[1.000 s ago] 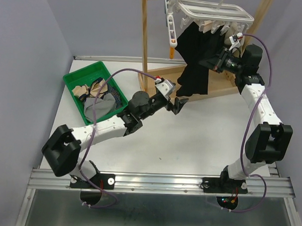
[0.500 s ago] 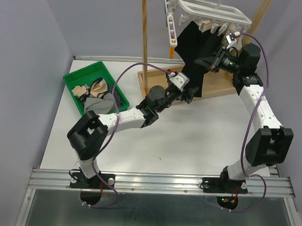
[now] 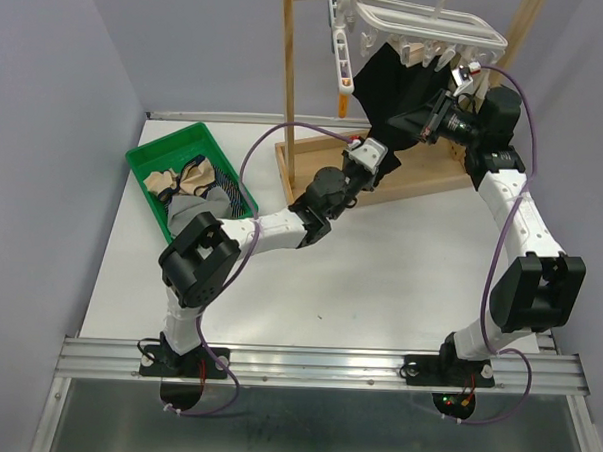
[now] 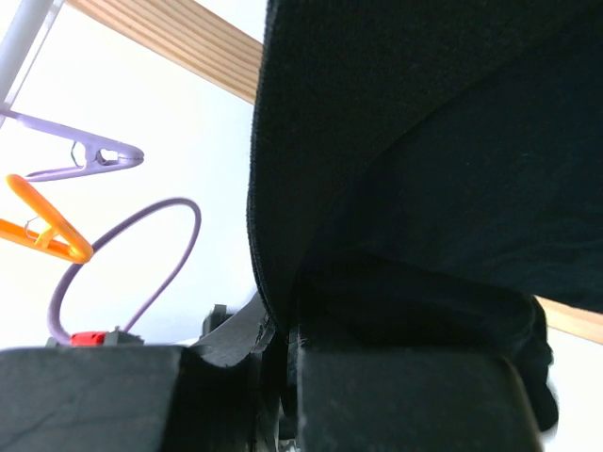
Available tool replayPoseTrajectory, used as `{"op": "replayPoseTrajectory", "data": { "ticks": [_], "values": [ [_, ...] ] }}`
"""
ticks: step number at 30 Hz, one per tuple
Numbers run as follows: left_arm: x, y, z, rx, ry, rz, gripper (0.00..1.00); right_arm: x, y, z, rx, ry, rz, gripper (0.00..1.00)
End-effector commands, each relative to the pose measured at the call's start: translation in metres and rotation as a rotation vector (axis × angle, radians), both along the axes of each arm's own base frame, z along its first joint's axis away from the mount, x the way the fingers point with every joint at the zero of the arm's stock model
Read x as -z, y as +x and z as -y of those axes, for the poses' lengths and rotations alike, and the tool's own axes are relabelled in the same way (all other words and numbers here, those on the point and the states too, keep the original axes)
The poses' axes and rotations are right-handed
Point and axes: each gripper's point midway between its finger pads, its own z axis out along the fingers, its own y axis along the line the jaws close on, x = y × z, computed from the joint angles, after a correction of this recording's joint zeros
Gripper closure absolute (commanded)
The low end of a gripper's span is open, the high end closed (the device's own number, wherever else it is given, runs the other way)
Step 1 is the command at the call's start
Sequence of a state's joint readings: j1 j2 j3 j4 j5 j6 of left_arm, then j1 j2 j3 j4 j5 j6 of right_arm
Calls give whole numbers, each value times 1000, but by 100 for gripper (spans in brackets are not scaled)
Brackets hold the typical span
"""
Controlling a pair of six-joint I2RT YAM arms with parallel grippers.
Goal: Remove the underwear clipped to the hanger
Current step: Remove the underwear from the hanger.
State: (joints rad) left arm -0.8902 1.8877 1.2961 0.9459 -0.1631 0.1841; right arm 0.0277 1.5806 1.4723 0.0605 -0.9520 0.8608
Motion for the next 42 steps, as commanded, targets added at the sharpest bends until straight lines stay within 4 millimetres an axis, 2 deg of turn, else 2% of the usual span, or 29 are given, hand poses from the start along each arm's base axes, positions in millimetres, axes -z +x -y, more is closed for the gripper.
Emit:
{"op": "replayPoseTrajectory", "data": {
  "ticks": [1, 2, 3, 5, 6, 8, 9, 11, 12, 13, 14, 16, 17, 21, 23, 26, 29, 34, 37, 41, 42],
  "values": [
    [-61, -2, -8, -20, -124, 108, 82, -39, -20, -6, -42, 0, 142, 99],
    [-62, -3, -8, -16, -127, 110, 92, -36, -19, -6, -40, -2, 138, 99],
    [-63, -5, -9, -13, -127, 110, 97, -35, -18, -5, -37, -6, 140, 99],
    [-69, -8, -13, -10, -143, 117, 100, -33, -18, -5, -36, -19, 158, 99],
    [-69, -8, -16, -11, -148, 116, 100, -33, -18, -5, -35, -25, 170, 95],
    [-66, -10, -21, -9, -160, 101, 100, -34, -19, -3, -32, -50, 213, 83],
    [-71, -10, -27, -15, -175, 104, 100, -33, -18, -1, -25, -86, 263, 69],
    [-66, -10, -32, -10, -187, 86, 100, -35, -21, 6, -6, -126, 319, 53],
    [-70, -11, -37, -10, -200, 90, 100, -29, -18, 14, 12, -167, 333, 40],
    [-67, -11, -39, -7, -197, 86, 100, -27, -20, 15, 12, -183, 344, 36],
    [-67, -11, -40, -3, -200, 83, 100, -23, -18, 29, 42, -202, 343, 32],
    [-67, -11, -43, 3, -207, 79, 100, -15, -19, 44, 65, -239, 365, 21],
    [-68, -12, -43, 8, -209, 79, 100, -15, -19, 44, 64, -250, 379, 21],
    [-70, -12, -45, 19, -211, 80, 100, 7, -20, 72, 118, -331, 381, 10],
    [-69, -13, -46, 24, -210, 79, 100, 10, -18, 84, 140, -354, 388, 7],
    [-67, -12, -45, 37, -204, 77, 100, 3, -12, 120, 199, -405, 442, 5],
    [-67, -12, -43, 50, -199, 77, 100, -9, -8, 131, 174, -455, 543, 3],
    [-65, -13, -38, 78, -185, 73, 100, -20, -5, 129, 27, -478, 700, 2],
    [-64, -13, -37, 87, -179, 72, 100, -33, -7, 125, -42, -504, 822, 0],
    [-63, -14, -36, 93, -179, 68, 100, -55, 3, 120, -27, -506, 880, 0],
    [-61, -14, -36, 96, -176, 66, 100, -62, 4, 116, -5, -456, 868, 0]
  ]
}}
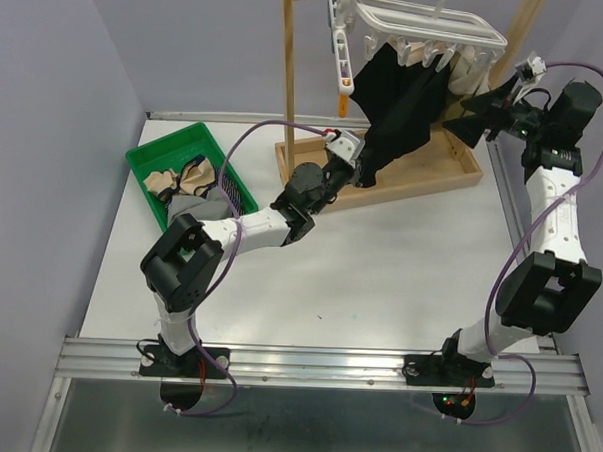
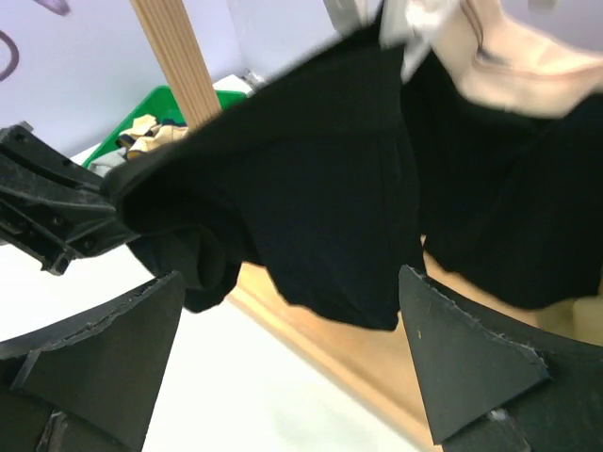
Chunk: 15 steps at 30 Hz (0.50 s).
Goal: Remove the underwear clipped to the hanger
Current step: Remove the underwear from the hanger.
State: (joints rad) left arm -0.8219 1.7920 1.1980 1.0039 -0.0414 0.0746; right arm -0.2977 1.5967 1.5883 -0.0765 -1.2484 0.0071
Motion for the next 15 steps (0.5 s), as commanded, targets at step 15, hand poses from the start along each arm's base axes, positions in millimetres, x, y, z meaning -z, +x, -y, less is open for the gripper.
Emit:
{"op": "replayPoseTrajectory", "data": {
  "ticks": [15],
  "values": [
    [-43, -10, -9, 27, -76, 79, 100, -113, 43, -13, 36, 347, 176, 15]
  ]
}}
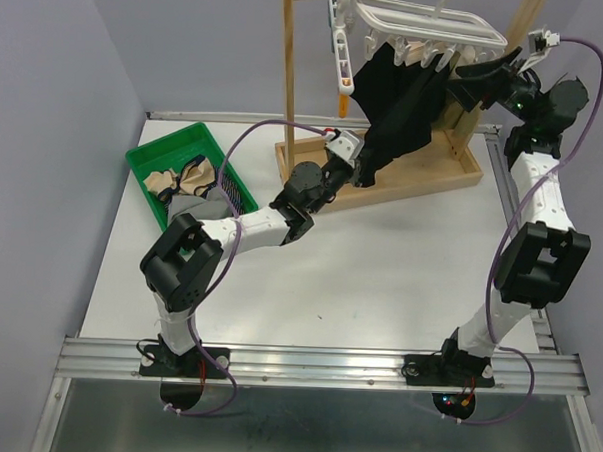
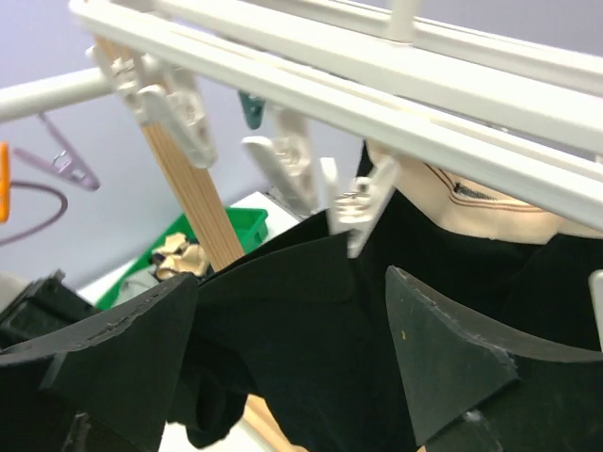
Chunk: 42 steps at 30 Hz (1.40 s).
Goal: Remove the underwear clipped to the hanger
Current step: Remove the underwear from the hanger.
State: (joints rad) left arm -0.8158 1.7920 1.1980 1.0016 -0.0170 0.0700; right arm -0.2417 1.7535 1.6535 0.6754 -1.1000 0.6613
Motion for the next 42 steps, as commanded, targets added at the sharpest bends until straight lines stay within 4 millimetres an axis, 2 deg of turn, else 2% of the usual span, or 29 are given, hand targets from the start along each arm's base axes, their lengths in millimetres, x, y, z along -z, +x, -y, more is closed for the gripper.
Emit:
{"op": "replayPoseTrajectory", "data": {
  "ticks": [1, 6, 12, 20, 32, 38, 42],
  "values": [
    [-44, -10, -10, 8, -81, 79, 100, -43, 1, 1, 13, 104, 43, 16],
    [-46, -10, -10, 9, -85, 79, 100, -41, 16, 1, 26, 170, 0, 18],
    [-47, -10, -10, 12, -86, 76, 100, -46, 21, -10, -2, 186, -1, 18],
    [-45, -10, -11, 10, -80, 70, 100, -46, 38, -9, 9, 230, -15, 21],
    [-44, -15, -8, 36, -69, 71, 100, -50, 49, -13, -1, 250, -7, 33],
    [-47, -14, -9, 34, -70, 74, 100, -54, 49, -13, -11, 279, -8, 35],
    [-48, -14, -8, 35, -73, 75, 100, -55, 47, -15, -24, 287, -5, 51]
  ]
}}
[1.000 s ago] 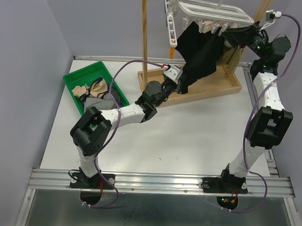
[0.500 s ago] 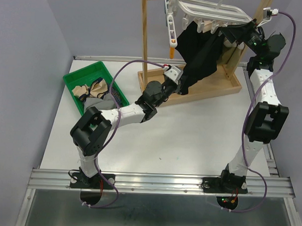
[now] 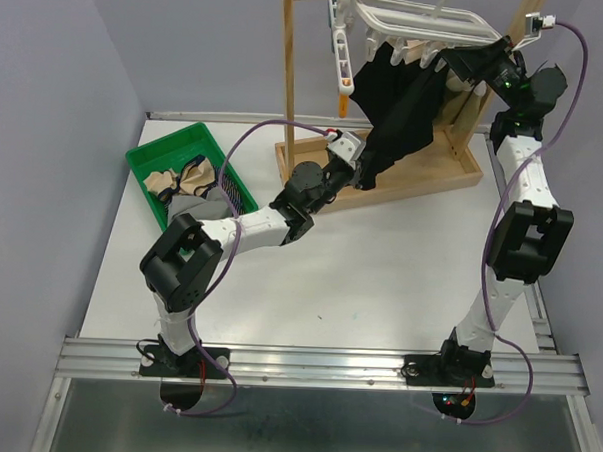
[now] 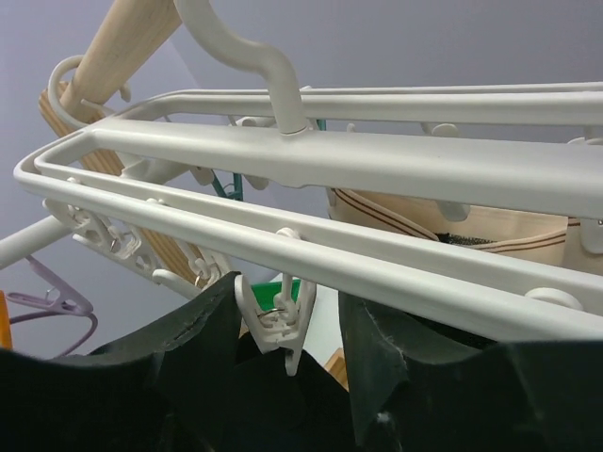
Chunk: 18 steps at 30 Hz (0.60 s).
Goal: Remove the underwear clipped to the hanger
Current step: Remove the underwear from the hanger, then place the underwear in the bin.
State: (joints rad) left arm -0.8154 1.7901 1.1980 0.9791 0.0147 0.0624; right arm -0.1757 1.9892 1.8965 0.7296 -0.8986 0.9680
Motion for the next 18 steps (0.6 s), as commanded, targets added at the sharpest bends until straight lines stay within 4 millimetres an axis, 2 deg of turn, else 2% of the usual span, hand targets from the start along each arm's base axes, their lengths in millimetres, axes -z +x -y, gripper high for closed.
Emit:
{"op": "replayPoseTrajectory", "data": {
  "ticks": [1, 4, 6, 8, 12, 14, 16, 17, 18],
  "values": [
    [-53, -11, -13, 3, -92, 87, 100, -41, -18, -6, -11, 4, 138, 66],
    [-53, -10, -13, 1, -91, 87, 100, -36, -17, -5, -3, 2, 135, 99],
    [-56, -11, -13, 0, -91, 91, 100, -34, -19, -6, -6, -6, 134, 96],
    [-57, -12, -14, 0, -88, 95, 100, -30, -20, -7, -10, -11, 125, 83],
    [-62, -15, -18, 1, -77, 107, 100, -24, -24, -7, 10, -28, 128, 35],
    [-59, -20, -20, 10, -64, 107, 100, -25, -31, -8, 10, -45, 138, 26],
    [-64, -27, -25, 17, -57, 117, 100, -13, -33, -9, 3, -67, 123, 9],
    [-65, -30, -28, 19, -53, 119, 100, -11, -35, -10, 1, -72, 120, 7],
    [-56, -32, -30, 20, -34, 106, 100, -13, -40, -10, 2, -78, 124, 6]
  ]
}}
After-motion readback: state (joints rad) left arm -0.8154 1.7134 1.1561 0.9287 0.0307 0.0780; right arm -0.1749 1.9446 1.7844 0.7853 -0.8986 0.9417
